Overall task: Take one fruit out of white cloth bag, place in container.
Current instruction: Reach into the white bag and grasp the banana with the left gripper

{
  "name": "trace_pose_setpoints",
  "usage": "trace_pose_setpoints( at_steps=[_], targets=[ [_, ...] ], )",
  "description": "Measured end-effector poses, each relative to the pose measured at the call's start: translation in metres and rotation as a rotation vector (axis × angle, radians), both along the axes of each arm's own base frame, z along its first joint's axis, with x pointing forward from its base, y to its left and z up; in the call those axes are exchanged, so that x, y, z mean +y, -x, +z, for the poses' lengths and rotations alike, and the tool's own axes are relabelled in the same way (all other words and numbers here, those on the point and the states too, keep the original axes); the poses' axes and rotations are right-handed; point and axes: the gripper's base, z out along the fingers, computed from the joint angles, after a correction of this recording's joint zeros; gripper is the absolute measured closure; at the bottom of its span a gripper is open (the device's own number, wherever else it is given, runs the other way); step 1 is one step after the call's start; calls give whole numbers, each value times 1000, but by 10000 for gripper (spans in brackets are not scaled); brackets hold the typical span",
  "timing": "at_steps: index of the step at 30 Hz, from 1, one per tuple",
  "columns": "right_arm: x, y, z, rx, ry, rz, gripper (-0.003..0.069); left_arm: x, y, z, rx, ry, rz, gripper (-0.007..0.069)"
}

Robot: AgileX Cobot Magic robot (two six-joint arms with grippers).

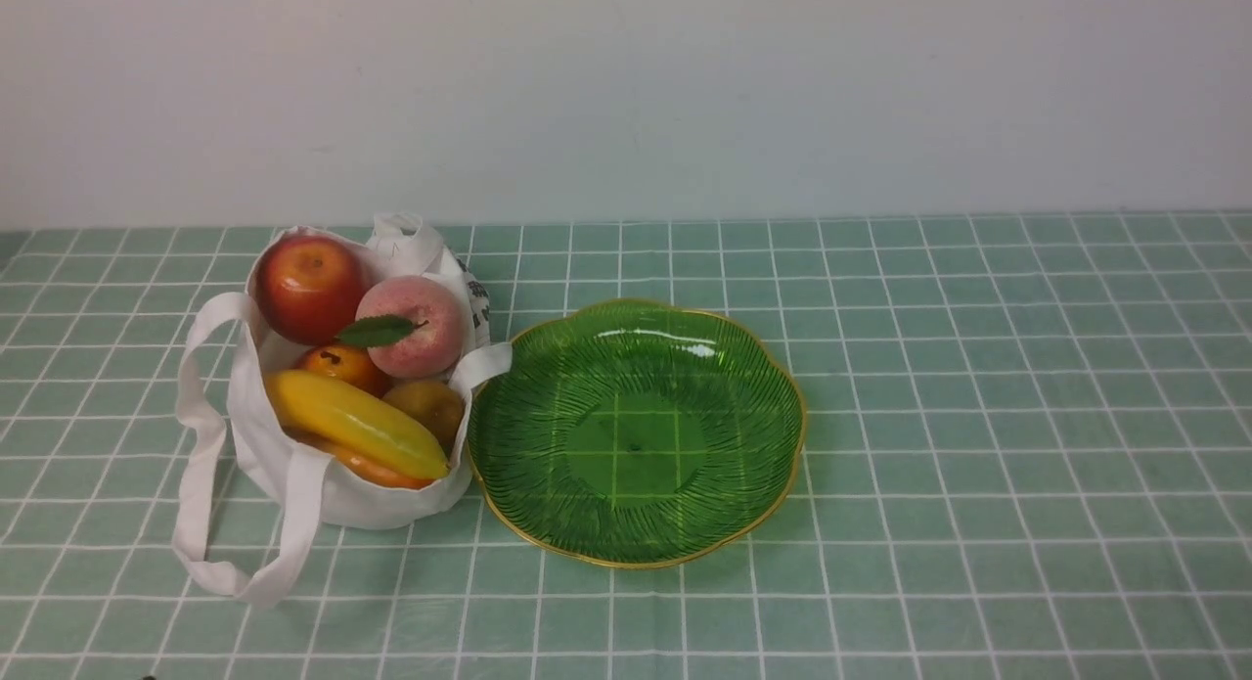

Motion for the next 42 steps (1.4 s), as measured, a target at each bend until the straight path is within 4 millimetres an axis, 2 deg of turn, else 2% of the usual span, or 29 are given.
trace_pose_setpoints(
  at_steps=[4, 11, 13, 15, 18, 22, 25, 29, 31, 32, 33, 36, 38, 40, 42],
  targets=[
    [0, 0, 0, 0, 0, 0, 674, -5, 1, 4, 21, 225, -6, 632],
    [0, 0, 0, 0, 0, 0, 674, -6, 1, 12, -25, 257, -16, 632],
    [0, 0, 0, 0, 0, 0, 674, -10, 4, 22, -29, 212, -76, 632],
    [0, 0, 0, 0, 0, 0, 674, -15, 9, 47, -42, 146, -150, 632],
    [0, 0, 0, 0, 0, 0, 674, -18, 4, 70, 35, 43, -208, 632],
    [0, 0, 0, 1, 0, 0, 674, -18, -19, 86, 301, -176, -291, 632],
    [0, 0, 0, 1, 0, 0, 674, -11, -45, 100, 494, -386, -345, 632],
    [0, 0, 0, 1, 0, 0, 674, 1, -94, 121, 625, -607, -334, 631],
    [0, 0, 0, 1, 0, 0, 674, 4, -120, 130, 648, -659, -326, 631],
    [0, 0, 0, 1, 0, 0, 674, 4, -121, 129, 658, -662, -329, 631],
    [0, 0, 0, 1, 0, 0, 674, 3, -143, 134, 671, -672, -331, 627],
    [0, 0, 0, 1, 0, 0, 674, -3, -168, 137, 681, -672, -355, 604],
    [0, 0, 0, 1, 0, 0, 674, -15, -191, 133, 685, -669, -398, 548],
    [0, 0, 0, 1, 0, 0, 674, -22, -202, 128, 685, -675, -418, 510],
    [0, 0, 0, 1, 0, 0, 674, -31, -218, 123, 668, -681, -433, 433]
  ],
)
